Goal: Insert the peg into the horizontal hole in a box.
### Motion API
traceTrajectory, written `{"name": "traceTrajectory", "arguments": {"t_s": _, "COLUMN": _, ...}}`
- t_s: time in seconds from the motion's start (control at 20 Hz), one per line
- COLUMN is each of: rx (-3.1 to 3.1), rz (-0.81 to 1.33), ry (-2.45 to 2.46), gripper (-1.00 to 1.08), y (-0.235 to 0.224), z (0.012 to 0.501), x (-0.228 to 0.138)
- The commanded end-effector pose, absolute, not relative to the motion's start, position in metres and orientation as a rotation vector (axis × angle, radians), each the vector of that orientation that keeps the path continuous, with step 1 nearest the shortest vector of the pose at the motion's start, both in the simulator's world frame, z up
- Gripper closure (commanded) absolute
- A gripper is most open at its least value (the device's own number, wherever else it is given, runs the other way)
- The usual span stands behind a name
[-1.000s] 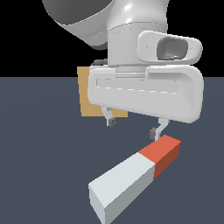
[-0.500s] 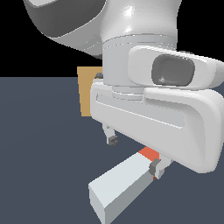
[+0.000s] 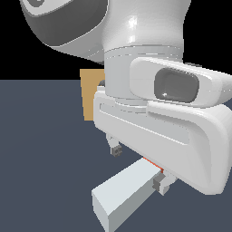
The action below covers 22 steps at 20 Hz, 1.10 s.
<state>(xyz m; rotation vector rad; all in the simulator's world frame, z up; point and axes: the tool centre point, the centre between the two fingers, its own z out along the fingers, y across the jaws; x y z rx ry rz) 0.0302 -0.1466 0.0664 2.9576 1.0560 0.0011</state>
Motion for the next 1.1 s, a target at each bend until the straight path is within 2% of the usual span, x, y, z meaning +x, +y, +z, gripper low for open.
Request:
{"name": "traceTrajectory", "arguments": {"t_s": 0.0, "rx": 2.959, "rz": -0.001, "ry": 1.054, "gripper": -0.92, "y": -0.147, "z": 0.057, "x": 0.029}}
{"name": "traceTrajectory", "arguments": {"t_s": 0.3, "rx": 2.961, "rz": 0.0, "ry": 1.049, "gripper": -0.92, "y": -0.146, "z": 0.027, "x": 0.028}}
{"name": "traceTrajectory", "arguments": {"t_s": 0.55, "rx": 2.962, "rz": 0.0, "ry": 1.048, "gripper": -0.92, "y": -0.147, "z": 0.021, "x": 0.029}}
{"name": "traceTrajectory", "arguments": {"t_s": 0.6, "rx": 2.962, "rz": 0.0, "ry": 1.048, "gripper": 1.08, "y": -0.147, "z": 0.021, "x": 0.029}}
{"name": "traceTrajectory", "arguments": {"t_s": 1.05, "rx": 2.962, "rz": 0.0, "ry": 1.048, "gripper": 1.08, "y": -0.147, "z": 0.021, "x": 0.029}}
